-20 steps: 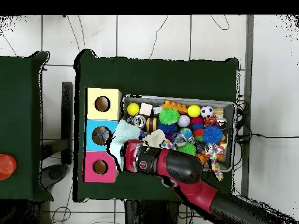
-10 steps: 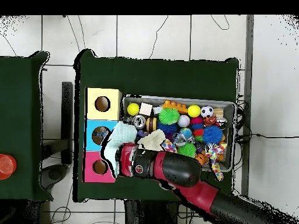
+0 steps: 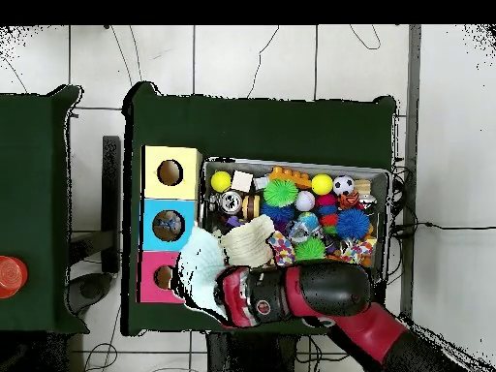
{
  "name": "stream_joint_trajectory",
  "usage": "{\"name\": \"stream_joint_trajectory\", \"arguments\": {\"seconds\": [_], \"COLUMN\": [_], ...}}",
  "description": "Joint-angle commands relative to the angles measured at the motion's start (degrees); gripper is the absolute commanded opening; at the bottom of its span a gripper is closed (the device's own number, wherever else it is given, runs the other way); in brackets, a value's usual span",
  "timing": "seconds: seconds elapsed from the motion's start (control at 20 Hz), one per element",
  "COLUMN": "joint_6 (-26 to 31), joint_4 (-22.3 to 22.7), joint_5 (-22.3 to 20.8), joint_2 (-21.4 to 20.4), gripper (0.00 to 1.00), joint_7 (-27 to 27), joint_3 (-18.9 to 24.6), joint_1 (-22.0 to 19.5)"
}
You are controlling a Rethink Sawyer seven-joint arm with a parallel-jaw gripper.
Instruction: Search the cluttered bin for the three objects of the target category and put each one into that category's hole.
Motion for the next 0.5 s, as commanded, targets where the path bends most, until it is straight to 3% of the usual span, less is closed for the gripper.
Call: {"name": "stream_joint_trajectory", "arguments": {"seconds": [0.05,0.2,0.5], "joint_6": [21.53,24.30,24.14], "joint_4": [-15.54,-17.71,-21.77], "joint_5": [-8.98,-10.40,-13.23], "joint_2": [-10.79,-11.83,-12.17], "gripper": [0.00,0.00,0.00], "joint_7": [18.78,18.49,16.09], "joint_3": [-13.83,-16.31,-22.60], "joint_1": [1.72,3.00,6.22]}}
